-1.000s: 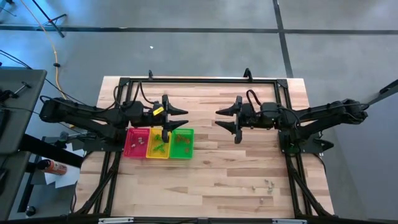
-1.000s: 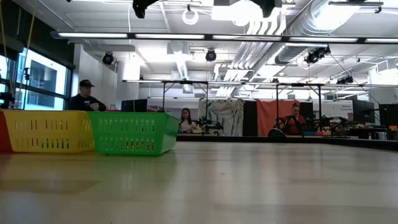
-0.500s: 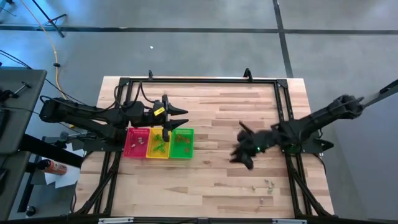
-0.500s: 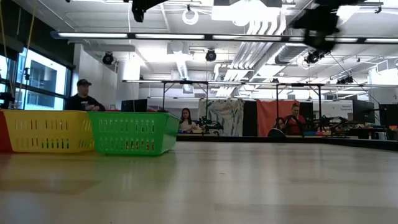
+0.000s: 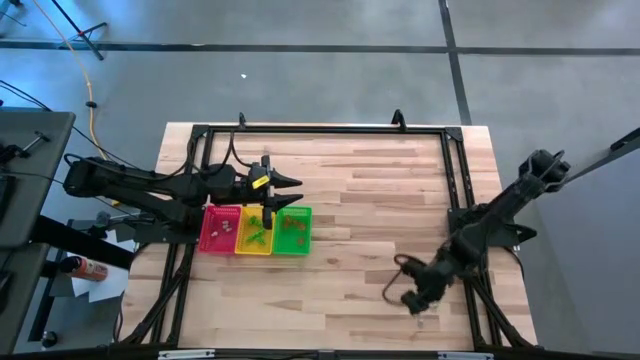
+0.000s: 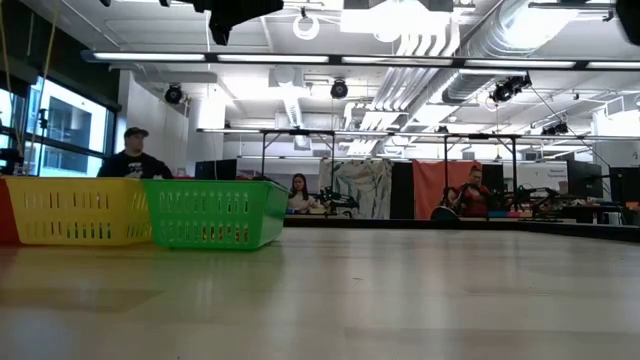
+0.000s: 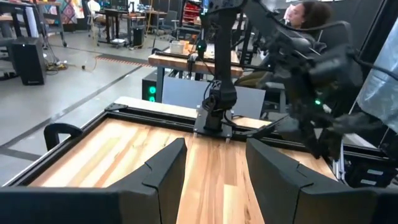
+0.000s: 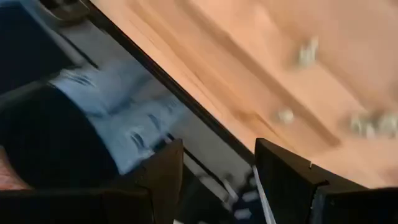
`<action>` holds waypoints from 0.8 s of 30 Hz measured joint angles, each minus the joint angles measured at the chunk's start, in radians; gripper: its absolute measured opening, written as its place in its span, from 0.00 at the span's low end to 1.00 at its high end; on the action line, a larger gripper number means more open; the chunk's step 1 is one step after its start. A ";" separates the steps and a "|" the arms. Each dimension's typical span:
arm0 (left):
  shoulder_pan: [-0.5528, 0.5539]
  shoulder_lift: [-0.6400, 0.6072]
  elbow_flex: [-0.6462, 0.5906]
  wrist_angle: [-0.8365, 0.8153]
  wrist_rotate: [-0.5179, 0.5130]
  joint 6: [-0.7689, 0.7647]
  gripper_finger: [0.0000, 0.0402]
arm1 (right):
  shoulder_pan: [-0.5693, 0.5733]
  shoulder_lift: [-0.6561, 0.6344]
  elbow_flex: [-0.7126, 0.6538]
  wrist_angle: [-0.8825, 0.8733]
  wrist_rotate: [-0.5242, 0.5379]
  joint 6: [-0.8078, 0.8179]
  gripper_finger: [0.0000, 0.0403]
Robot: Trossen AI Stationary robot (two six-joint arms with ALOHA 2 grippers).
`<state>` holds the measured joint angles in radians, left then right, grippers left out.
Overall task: Sort Halloween decoration
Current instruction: Put the white skull toy into the red bin
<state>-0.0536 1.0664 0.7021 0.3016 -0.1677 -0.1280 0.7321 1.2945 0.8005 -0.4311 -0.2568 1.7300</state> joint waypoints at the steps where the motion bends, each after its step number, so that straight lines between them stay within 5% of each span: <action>1: 0.000 0.000 0.000 0.000 0.000 0.000 0.39 | 0.013 0.028 0.016 -0.005 -0.016 0.016 0.48; 13: 0.000 0.000 0.000 -0.008 0.000 0.000 0.39 | 0.008 0.354 0.288 -0.436 0.037 0.113 0.48; 24: 0.000 0.000 0.000 -0.019 0.004 0.000 0.39 | 0.006 0.468 0.312 -0.394 0.058 0.104 0.48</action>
<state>-0.0540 1.0664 0.7021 0.2825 -0.1633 -0.1280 0.7376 1.7623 1.1130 -0.8246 -0.1986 1.8336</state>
